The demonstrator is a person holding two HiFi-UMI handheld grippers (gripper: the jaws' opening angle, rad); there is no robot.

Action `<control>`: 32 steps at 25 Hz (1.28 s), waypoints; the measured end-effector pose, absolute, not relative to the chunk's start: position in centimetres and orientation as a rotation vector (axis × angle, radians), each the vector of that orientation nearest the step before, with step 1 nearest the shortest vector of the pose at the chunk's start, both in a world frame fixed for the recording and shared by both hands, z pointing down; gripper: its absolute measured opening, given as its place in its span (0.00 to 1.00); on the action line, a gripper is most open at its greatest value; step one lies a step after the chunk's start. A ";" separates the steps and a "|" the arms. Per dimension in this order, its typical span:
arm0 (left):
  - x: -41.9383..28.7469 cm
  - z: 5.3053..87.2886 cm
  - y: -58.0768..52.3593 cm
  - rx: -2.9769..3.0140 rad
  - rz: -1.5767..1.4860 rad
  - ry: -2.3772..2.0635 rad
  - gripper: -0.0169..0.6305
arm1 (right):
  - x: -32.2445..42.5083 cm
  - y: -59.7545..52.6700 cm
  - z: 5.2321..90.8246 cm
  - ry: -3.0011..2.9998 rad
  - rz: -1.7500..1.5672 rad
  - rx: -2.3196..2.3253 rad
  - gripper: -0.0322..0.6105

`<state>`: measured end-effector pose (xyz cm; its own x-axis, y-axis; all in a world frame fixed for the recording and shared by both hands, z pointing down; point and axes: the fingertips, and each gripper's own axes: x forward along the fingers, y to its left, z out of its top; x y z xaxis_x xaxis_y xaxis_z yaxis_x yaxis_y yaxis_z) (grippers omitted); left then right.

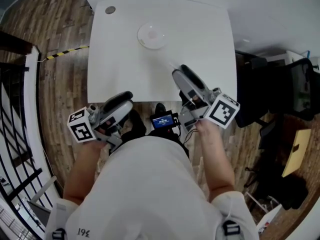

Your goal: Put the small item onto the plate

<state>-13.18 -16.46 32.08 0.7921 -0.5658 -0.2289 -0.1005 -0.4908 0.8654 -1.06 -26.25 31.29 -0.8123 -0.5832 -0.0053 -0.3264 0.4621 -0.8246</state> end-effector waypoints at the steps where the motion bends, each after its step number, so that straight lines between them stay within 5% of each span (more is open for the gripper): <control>1: -13.2 32.2 -16.9 2.030 -0.622 -0.507 0.31 | -1.2 -26.8 31.4 2.441 -1.276 -0.770 0.55; 32: -12.6 41.3 -27.7 1.970 -0.407 -0.697 0.31 | -7.1 -41.2 44.5 2.988 -1.253 -0.932 0.55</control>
